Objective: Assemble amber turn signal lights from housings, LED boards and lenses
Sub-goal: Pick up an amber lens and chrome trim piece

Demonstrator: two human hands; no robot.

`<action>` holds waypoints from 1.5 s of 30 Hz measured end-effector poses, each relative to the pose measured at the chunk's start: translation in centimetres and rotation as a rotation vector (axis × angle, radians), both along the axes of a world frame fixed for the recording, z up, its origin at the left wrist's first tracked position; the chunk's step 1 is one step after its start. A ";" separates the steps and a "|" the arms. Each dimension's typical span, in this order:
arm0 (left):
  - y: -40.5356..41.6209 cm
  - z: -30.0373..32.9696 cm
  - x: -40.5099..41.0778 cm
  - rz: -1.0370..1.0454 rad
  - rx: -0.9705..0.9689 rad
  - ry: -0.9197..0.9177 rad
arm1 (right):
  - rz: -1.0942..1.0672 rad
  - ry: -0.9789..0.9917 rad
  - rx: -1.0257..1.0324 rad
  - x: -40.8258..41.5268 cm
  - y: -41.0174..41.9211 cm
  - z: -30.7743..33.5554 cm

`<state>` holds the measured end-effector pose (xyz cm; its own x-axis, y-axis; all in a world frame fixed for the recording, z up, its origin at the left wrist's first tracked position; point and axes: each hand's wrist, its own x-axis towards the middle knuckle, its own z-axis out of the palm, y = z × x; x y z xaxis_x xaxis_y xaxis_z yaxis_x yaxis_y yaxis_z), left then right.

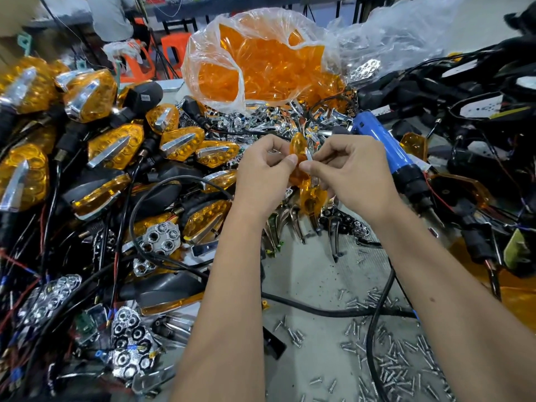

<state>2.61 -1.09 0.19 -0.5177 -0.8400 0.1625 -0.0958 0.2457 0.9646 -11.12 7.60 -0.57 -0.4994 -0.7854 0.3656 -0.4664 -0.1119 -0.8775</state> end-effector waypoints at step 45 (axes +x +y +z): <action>-0.4 -0.3 -0.4 -0.011 0.418 0.298 | 0.288 -0.279 0.063 -0.3 -0.5 -0.4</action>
